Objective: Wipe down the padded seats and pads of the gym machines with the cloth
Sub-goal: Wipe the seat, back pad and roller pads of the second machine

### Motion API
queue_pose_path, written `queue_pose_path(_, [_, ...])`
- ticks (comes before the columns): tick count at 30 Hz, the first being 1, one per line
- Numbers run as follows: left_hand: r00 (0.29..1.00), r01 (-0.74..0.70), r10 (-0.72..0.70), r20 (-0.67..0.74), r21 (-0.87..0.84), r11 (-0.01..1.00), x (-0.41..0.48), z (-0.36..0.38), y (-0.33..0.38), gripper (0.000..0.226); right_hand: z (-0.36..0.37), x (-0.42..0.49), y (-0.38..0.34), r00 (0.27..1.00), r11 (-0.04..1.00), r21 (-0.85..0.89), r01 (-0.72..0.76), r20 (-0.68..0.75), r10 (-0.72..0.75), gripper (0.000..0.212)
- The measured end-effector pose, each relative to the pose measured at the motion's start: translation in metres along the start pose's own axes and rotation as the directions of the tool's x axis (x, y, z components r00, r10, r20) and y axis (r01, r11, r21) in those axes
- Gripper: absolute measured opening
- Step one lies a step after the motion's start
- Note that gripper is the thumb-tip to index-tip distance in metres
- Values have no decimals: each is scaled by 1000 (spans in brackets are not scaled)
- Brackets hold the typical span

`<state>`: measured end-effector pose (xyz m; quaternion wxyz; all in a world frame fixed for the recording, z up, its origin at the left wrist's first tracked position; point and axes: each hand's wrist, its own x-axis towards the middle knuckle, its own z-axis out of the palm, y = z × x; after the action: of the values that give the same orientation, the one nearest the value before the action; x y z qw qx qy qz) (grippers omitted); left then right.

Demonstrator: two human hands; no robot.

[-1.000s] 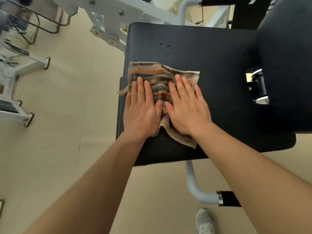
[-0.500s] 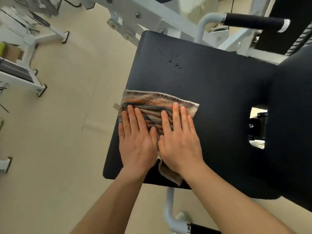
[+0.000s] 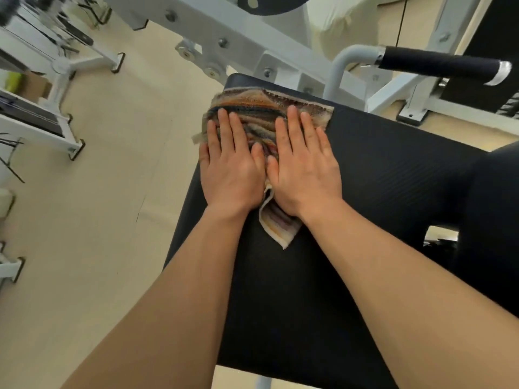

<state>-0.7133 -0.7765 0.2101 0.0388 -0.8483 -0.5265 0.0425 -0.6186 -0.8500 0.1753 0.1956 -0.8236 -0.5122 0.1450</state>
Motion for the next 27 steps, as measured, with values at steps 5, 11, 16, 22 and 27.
queue_pose_path(5, [996, -86, 87, 23, -43, 995, 64, -9, 14, 65, -16, 57, 11, 998, 998, -55, 33, 47, -30, 63])
queue_pose_path(11, [988, -154, 153, 33, 23, 988, -26, -3, -12, 60, 2, -31, -9, 999, 999, 5, 53, -7, -53, 62])
queue_pose_path(16, [996, -52, 47, 77, 56, 997, -82, 4, -25, 62, 10, -78, -11, 993, 995, 51, 89, 76, -93, 63])
queue_pose_path(22, [1000, -9, 9, 9, -22, 1000, 26, -6, 14, 63, -11, 25, 9, 999, 1000, -14, 17, 50, -17, 63])
queue_pose_path(27, [993, -111, 112, 31, -20, 994, 56, -8, 18, 62, -9, 33, 7, 996, 996, 15, -84, -19, 84, 63])
